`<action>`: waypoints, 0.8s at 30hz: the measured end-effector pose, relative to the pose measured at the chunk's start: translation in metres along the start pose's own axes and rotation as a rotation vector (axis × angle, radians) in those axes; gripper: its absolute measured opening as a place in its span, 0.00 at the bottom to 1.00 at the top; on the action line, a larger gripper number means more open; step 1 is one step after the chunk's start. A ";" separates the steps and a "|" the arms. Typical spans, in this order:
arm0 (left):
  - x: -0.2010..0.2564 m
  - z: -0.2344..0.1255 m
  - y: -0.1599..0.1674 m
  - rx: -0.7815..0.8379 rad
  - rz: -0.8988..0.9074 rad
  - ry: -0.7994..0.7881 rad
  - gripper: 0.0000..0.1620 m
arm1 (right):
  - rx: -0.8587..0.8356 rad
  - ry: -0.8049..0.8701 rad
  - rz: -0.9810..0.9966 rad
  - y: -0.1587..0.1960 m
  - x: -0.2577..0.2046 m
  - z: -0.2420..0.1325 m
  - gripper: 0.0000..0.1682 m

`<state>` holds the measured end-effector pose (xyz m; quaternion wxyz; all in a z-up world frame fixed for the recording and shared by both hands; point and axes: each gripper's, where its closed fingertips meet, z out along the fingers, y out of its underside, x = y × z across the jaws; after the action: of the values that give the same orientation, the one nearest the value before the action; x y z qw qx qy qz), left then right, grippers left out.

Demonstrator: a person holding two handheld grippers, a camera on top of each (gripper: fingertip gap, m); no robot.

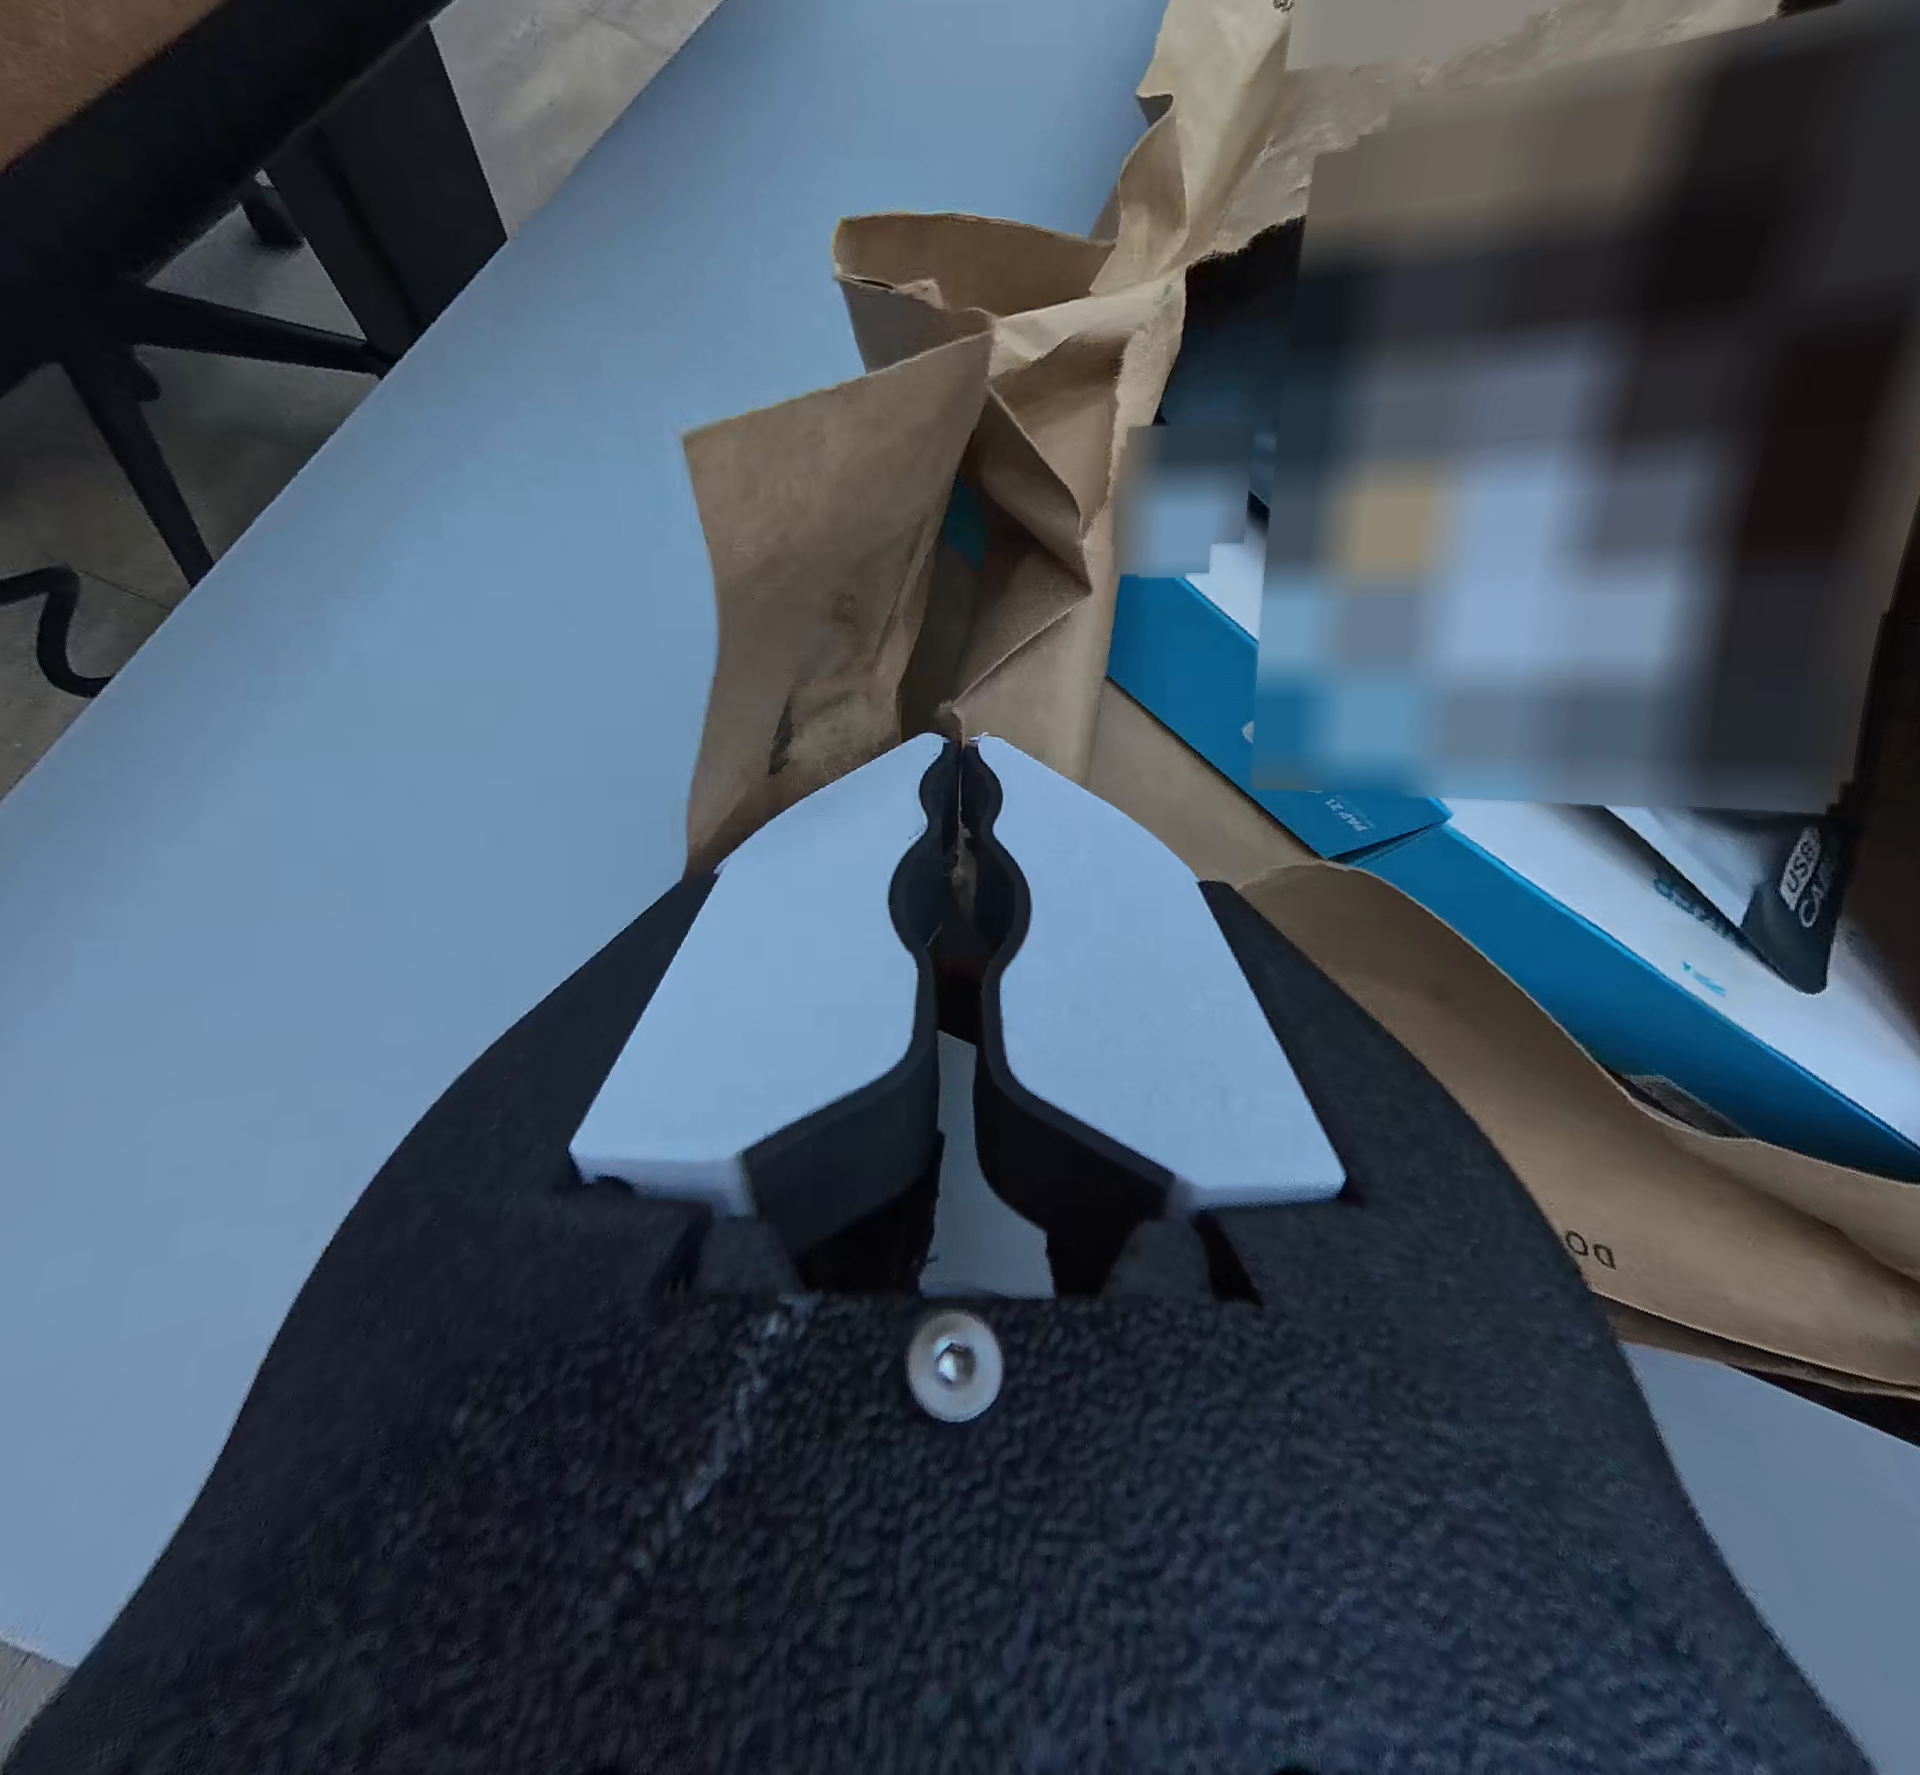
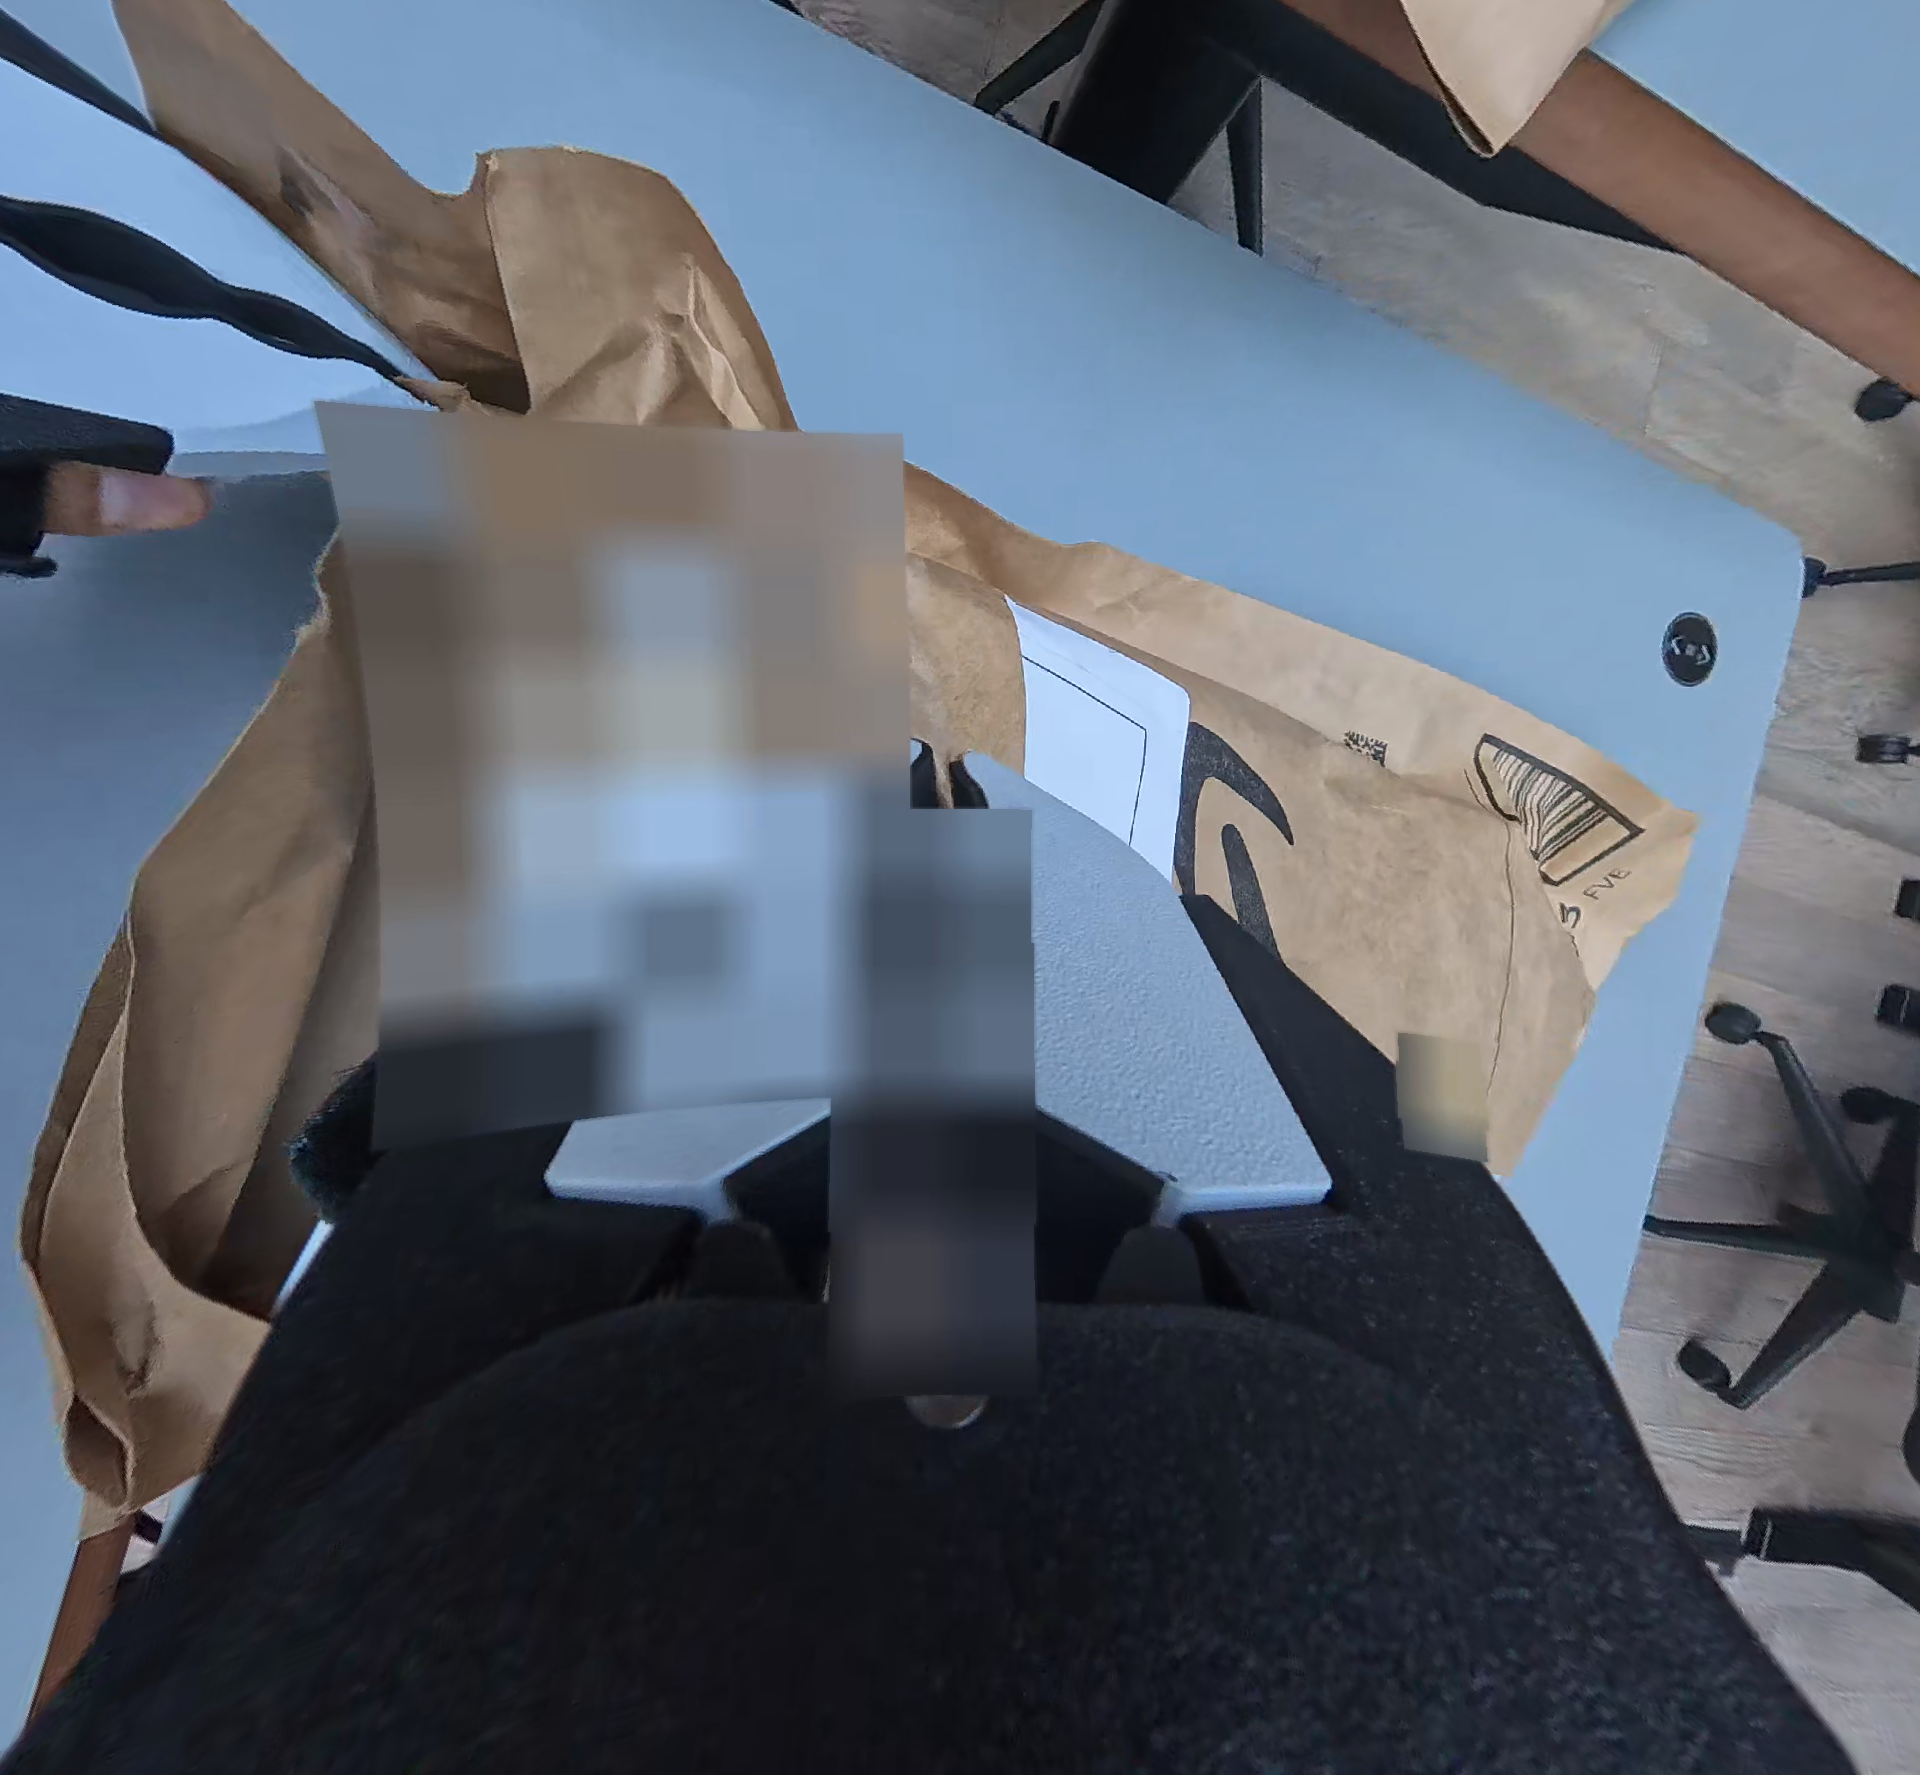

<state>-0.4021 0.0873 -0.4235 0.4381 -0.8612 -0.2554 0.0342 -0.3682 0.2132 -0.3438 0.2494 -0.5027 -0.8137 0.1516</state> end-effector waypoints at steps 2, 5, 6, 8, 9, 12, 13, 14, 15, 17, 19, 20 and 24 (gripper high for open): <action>-0.004 0.005 0.003 -0.018 -0.008 0.000 0.00 | -0.005 -0.013 0.015 0.000 0.000 -0.002 0.00; -0.028 0.018 0.028 -0.071 -0.060 -0.035 0.00 | 0.022 -0.043 0.122 0.000 0.013 -0.012 0.00; -0.029 0.019 0.026 -0.064 -0.123 0.009 0.00 | 0.017 -0.065 0.143 0.001 0.014 -0.013 0.00; -0.033 0.017 0.020 -0.080 -0.064 -0.020 0.00 | -0.016 -0.043 0.082 0.002 0.015 -0.013 0.00; -0.034 0.018 0.019 -0.086 -0.026 -0.025 0.00 | -0.016 -0.045 0.099 0.002 0.016 -0.015 0.00; -0.032 0.026 0.027 -0.118 -0.063 0.020 0.00 | 0.026 -0.092 0.244 0.003 0.016 -0.019 0.00; -0.029 0.026 0.029 -0.136 -0.071 0.038 0.00 | 0.032 -0.091 0.265 0.004 0.015 -0.019 0.00; -0.028 0.023 0.028 -0.145 -0.053 0.048 0.00 | 0.027 -0.090 0.251 0.005 0.013 -0.017 0.00; -0.028 0.014 0.022 -0.121 -0.042 0.050 0.00 | 0.020 -0.087 0.234 0.007 0.012 -0.016 0.00; -0.031 -0.019 0.004 -0.024 -0.029 0.037 0.07 | 0.006 -0.094 0.229 0.009 0.012 -0.011 0.00; -0.042 -0.061 -0.016 0.092 -0.005 0.020 0.16 | 0.005 -0.108 0.208 0.010 0.009 -0.005 0.01; -0.046 -0.081 -0.024 0.134 0.023 0.024 0.19 | 0.004 -0.110 0.202 0.010 0.006 -0.002 0.01; -0.049 -0.111 -0.035 0.101 0.241 0.085 0.23 | 0.026 -0.053 0.179 0.011 -0.005 0.007 0.05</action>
<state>-0.4274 -0.0004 -0.3360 0.4841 -0.8631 -0.1293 0.0629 -0.3623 0.2137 -0.3567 0.2198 -0.5661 -0.7697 0.1970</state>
